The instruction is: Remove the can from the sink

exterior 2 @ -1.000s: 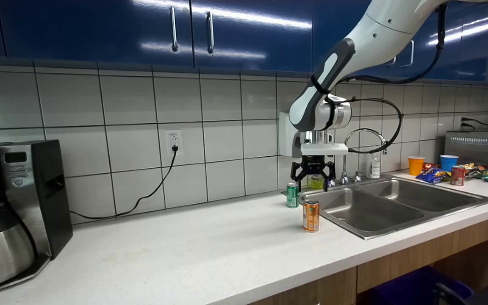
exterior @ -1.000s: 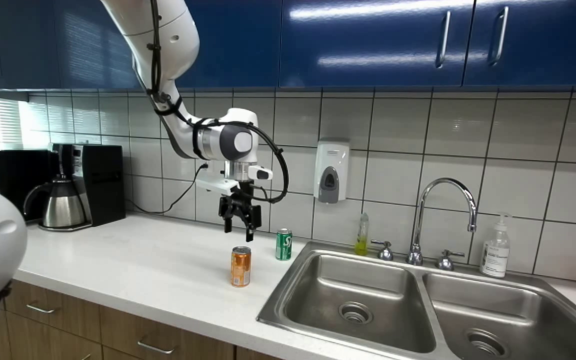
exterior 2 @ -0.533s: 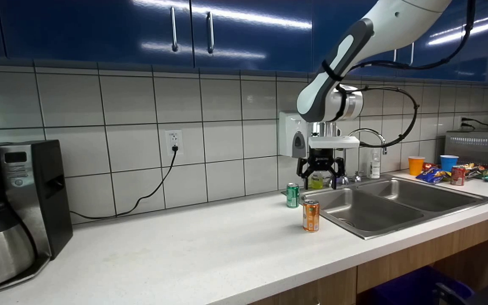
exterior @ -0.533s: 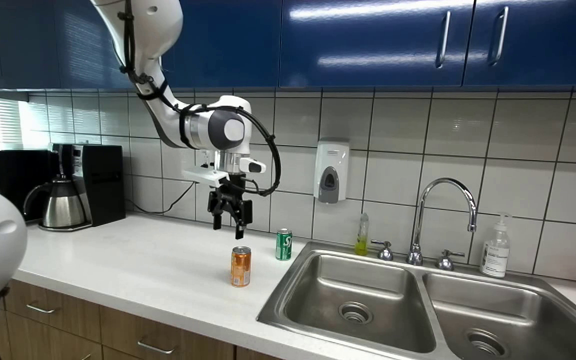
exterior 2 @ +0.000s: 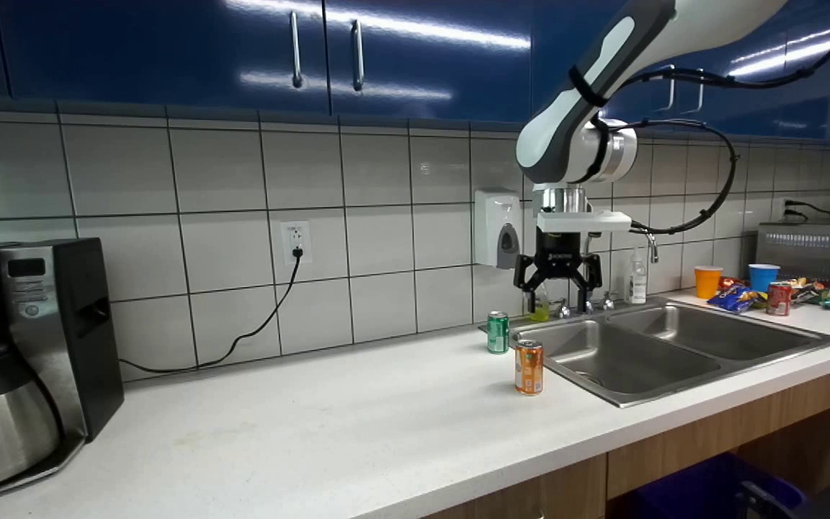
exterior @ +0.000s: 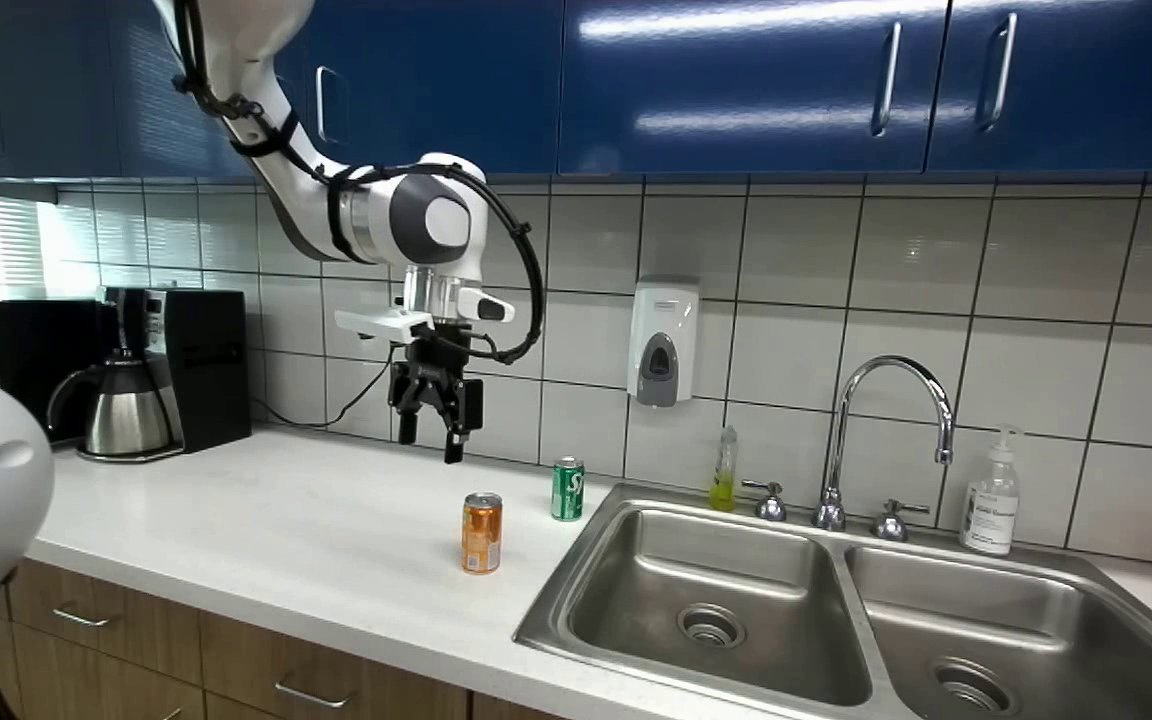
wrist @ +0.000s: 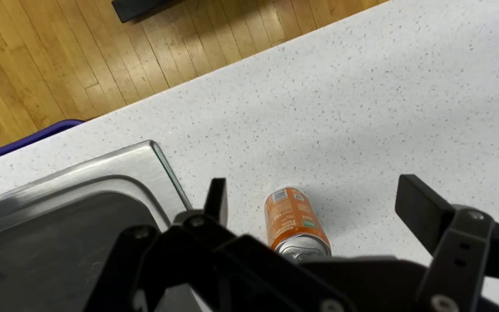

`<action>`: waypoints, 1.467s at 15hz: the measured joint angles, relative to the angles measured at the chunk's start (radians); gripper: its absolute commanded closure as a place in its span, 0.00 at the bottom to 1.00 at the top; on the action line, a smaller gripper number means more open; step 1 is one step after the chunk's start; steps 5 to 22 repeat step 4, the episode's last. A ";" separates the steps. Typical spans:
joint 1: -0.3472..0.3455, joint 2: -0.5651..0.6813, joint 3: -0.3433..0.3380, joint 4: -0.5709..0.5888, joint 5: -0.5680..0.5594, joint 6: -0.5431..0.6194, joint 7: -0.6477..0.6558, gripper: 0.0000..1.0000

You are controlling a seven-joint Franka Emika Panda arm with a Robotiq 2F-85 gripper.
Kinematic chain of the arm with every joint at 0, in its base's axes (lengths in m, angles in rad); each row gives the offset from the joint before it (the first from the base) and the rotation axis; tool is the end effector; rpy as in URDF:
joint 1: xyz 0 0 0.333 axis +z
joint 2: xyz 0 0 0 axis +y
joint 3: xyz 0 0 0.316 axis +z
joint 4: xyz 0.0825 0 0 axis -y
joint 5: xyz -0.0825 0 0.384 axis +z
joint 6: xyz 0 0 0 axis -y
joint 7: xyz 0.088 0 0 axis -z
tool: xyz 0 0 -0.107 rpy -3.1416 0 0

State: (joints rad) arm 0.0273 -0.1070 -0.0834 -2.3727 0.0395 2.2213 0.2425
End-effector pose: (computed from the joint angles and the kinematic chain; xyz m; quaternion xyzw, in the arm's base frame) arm 0.4786 -0.0257 0.3625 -0.9866 0.1605 0.0242 0.0177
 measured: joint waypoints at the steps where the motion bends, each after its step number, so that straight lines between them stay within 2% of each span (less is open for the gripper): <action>1: 0.000 -0.005 0.000 -0.004 0.000 0.000 0.000 0.00; 22: 0.000 -0.006 0.001 -0.008 0.000 0.000 0.000 0.00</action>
